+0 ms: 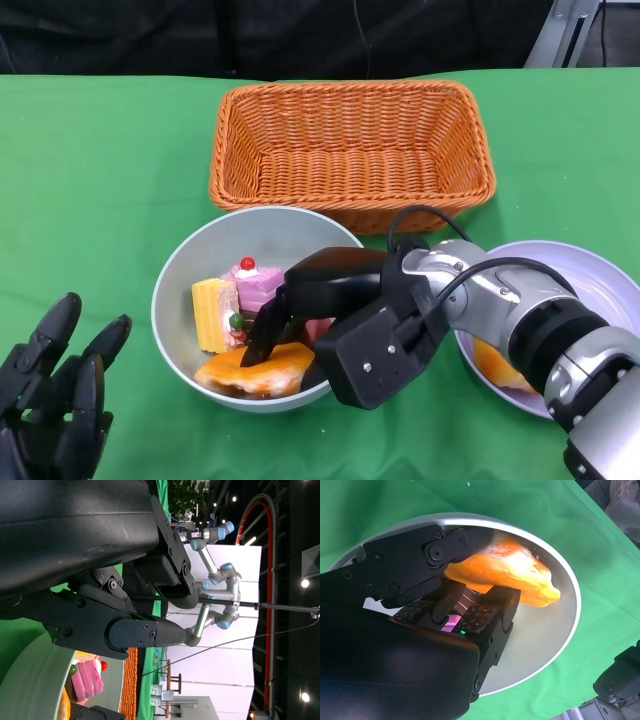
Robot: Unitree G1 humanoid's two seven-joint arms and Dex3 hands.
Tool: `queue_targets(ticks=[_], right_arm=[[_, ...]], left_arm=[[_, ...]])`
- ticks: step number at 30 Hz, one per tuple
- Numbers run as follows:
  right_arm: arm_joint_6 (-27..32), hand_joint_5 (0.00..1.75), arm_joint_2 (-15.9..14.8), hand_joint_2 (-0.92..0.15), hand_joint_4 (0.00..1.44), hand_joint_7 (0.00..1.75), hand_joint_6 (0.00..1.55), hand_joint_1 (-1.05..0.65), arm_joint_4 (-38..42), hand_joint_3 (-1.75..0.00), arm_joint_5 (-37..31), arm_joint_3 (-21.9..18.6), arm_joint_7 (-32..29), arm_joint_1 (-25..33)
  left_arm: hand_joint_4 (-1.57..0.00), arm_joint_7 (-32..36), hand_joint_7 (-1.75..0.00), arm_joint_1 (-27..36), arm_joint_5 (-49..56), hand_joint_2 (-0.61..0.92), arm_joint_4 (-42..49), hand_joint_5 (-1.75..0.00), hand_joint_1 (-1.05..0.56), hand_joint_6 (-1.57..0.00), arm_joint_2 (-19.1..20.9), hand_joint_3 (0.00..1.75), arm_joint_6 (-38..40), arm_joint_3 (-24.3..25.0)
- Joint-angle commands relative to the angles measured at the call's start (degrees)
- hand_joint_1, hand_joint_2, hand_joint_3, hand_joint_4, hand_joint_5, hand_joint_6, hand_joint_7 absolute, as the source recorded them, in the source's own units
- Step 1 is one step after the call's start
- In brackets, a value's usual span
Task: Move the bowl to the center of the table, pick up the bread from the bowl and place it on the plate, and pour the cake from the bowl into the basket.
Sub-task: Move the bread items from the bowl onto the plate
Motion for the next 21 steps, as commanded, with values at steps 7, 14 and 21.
queue_targets(ticks=[7,14,21], right_arm=[[1.79,0.13,1.53,-0.92,1.22,0.06,1.19,-0.2,0.83,-0.02,-3.56,4.13,-1.24,2.16],[-0.14,1.18,1.18,-0.92,0.88,0.01,1.23,-0.2,1.06,-0.04,-4.72,5.24,-8.83,3.31],[-1.52,1.19,1.13,-0.92,0.83,0.1,1.18,-0.19,2.25,-0.07,-4.19,4.23,-12.43,3.57]], left_arm=[[-1.0,0.63,0.0,0.13,-0.21,0.92,0.12,0.0,-0.47,-0.86,0.28,0.31,-0.4,0.31],[-1.0,0.42,0.0,0.03,-0.62,0.92,0.34,0.0,-0.47,-0.86,0.4,0.31,-0.23,0.34],[-1.0,0.42,0.0,-0.61,-0.82,0.92,1.45,0.0,-0.47,-0.87,0.61,0.31,-0.3,0.67]])
